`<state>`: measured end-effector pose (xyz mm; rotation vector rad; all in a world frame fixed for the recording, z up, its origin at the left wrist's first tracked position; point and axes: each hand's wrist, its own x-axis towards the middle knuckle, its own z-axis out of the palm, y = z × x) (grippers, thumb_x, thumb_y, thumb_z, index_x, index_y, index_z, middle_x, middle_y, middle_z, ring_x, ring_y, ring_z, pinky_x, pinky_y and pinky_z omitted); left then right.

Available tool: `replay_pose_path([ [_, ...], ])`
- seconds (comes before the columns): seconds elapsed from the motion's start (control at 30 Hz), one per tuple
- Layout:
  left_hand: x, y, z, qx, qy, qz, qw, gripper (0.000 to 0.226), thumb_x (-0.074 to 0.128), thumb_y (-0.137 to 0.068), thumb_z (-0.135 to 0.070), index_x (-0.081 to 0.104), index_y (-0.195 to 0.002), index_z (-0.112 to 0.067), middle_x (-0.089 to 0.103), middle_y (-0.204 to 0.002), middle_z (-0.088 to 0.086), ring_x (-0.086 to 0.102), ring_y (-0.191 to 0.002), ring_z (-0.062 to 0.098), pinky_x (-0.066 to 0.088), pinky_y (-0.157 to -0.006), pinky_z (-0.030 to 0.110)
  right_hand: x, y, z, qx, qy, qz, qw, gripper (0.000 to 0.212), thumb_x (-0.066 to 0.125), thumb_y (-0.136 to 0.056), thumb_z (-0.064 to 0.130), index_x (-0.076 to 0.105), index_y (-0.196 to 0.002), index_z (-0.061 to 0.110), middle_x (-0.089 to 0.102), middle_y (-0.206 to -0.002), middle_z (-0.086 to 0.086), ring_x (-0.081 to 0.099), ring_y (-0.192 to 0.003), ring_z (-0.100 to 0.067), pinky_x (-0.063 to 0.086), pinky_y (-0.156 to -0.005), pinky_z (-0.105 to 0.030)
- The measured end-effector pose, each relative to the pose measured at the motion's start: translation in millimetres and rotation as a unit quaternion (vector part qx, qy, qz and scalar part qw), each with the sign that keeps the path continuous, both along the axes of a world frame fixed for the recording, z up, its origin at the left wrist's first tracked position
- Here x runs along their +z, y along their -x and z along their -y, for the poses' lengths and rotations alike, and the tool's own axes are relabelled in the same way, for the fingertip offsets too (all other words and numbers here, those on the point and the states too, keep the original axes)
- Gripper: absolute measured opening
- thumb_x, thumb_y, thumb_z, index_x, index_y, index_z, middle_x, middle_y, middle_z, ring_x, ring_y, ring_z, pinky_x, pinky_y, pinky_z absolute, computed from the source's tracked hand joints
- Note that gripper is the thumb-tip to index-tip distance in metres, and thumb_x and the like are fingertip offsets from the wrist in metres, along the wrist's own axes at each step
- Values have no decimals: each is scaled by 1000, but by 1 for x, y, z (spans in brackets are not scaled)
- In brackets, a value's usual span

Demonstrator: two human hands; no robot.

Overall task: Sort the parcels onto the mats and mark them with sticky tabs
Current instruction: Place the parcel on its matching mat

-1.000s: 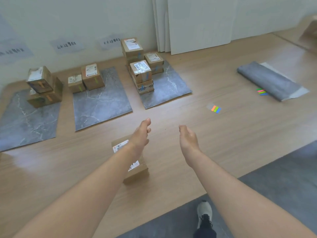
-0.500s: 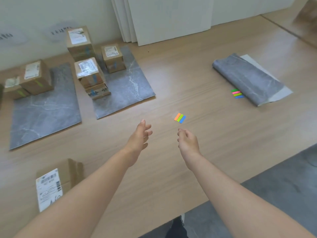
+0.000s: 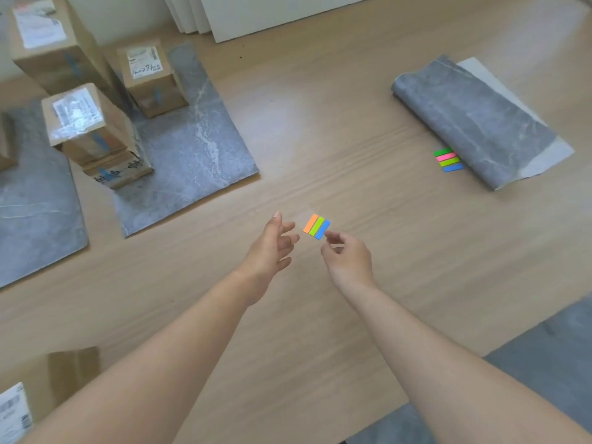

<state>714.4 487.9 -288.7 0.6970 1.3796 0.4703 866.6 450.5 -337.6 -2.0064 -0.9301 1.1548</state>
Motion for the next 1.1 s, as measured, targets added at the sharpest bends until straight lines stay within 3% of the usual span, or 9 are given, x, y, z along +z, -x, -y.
replay_pose_path([
  [0.17, -15, -6, -27, 0, 20, 11, 1000, 56, 28, -103, -59, 56, -137, -25, 60, -137, 9, 52, -132, 24, 40, -114, 45, -23, -1, -26, 43, -22, 109, 993, 25, 70, -90, 11, 74, -115, 16, 65, -112, -3, 58, -72, -5, 38, -74, -17],
  [0.27, -22, -6, -38, -4, 31, 20, 999, 56, 29, -103, -60, 55, -138, -25, 60, -136, 11, 54, -128, 26, 42, -112, 45, -33, 2, -36, 50, -22, 140, 989, 27, 79, -85, 17, 76, -112, 16, 65, -110, -3, 64, -78, -13, 43, -77, -25],
  [0.37, -29, -6, -46, -8, 38, 32, 999, 55, 30, -102, -60, 56, -136, -25, 60, -134, 12, 56, -127, 26, 43, -111, 45, -41, 1, -44, 45, -24, 145, 988, 34, 87, -78, 24, 76, -109, 15, 65, -104, -3, 65, -86, -19, 45, -78, -29],
  [0.53, -36, -6, -55, -17, 44, 42, 998, 52, 31, -102, -61, 57, -132, -27, 61, -129, 14, 55, -129, 26, 43, -112, 45, -43, 2, -54, 54, -19, 158, 986, 38, 93, -70, 24, 77, -103, 15, 64, -98, -5, 65, -82, -21, 46, -74, -29],
  [0.67, -38, -3, -58, -30, 43, 45, 998, 55, 30, -101, -62, 57, -133, -26, 59, -135, 17, 55, -130, 26, 42, -113, 44, -42, -1, -58, 60, -10, 155, 986, 38, 94, -65, 16, 77, -99, 16, 67, -96, -6, 63, -71, -13, 40, -71, -18],
  [0.87, -37, -2, -60, -45, 45, 61, 996, 56, 30, -102, -60, 55, -136, -24, 57, -139, 19, 53, -132, 25, 41, -114, 42, -42, 1, -66, 64, 1, 169, 984, 37, 97, -60, 29, 71, -86, 24, 67, -86, -1, 65, -75, -19, 55, -74, -37],
  [1.1, -39, -1, -62, -46, 60, 71, 995, 60, 31, -101, -61, 54, -138, -20, 57, -139, 21, 52, -133, 26, 40, -114, 41, -34, -5, -81, 77, 69, 177, 979, 32, 94, -68, 26, 68, -85, 23, 67, -80, 5, 67, -83, -18, 50, -72, -31],
])
